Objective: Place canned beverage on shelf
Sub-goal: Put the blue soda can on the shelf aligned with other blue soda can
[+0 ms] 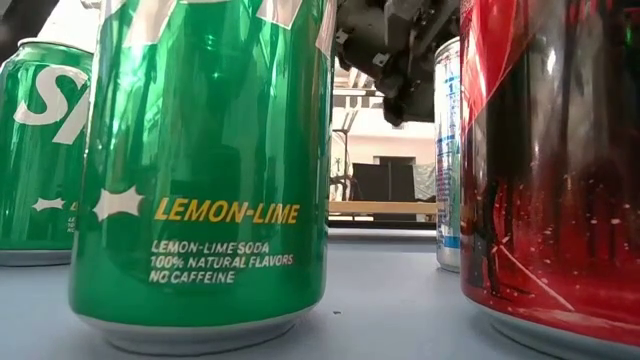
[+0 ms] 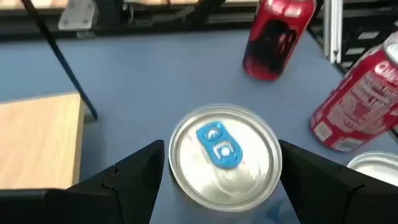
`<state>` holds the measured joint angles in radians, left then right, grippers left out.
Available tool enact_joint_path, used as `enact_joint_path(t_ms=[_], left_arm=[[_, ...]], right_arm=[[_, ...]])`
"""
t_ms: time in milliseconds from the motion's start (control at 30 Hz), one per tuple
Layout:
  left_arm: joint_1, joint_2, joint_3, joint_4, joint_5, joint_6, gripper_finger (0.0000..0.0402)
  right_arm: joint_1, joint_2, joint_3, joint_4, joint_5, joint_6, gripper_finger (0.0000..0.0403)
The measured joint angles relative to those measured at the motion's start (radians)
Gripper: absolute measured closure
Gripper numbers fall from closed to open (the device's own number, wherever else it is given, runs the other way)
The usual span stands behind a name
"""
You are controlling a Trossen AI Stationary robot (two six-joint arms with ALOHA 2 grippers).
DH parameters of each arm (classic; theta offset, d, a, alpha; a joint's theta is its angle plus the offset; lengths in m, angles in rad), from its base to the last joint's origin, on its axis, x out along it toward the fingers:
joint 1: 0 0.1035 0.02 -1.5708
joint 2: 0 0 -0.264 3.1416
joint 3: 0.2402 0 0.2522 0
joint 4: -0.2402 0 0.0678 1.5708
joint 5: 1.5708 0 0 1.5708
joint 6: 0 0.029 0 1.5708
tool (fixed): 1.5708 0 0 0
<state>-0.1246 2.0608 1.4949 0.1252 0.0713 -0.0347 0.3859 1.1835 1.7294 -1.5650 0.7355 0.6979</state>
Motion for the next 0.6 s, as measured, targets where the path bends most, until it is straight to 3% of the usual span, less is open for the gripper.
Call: enact_joint_path(t_ms=[367,600], left_arm=[[0.002,0.003,0.036,-0.043,-0.017,0.039,0.0122],[0.005,0.003,0.037,-0.056,-0.023,0.031,0.0178]], right_arm=[[0.000,0.000,0.000,-0.002,-0.004,0.000,0.0085],[0.000,0.000,0.000,-0.005,-0.004,-0.002,0.0085]])
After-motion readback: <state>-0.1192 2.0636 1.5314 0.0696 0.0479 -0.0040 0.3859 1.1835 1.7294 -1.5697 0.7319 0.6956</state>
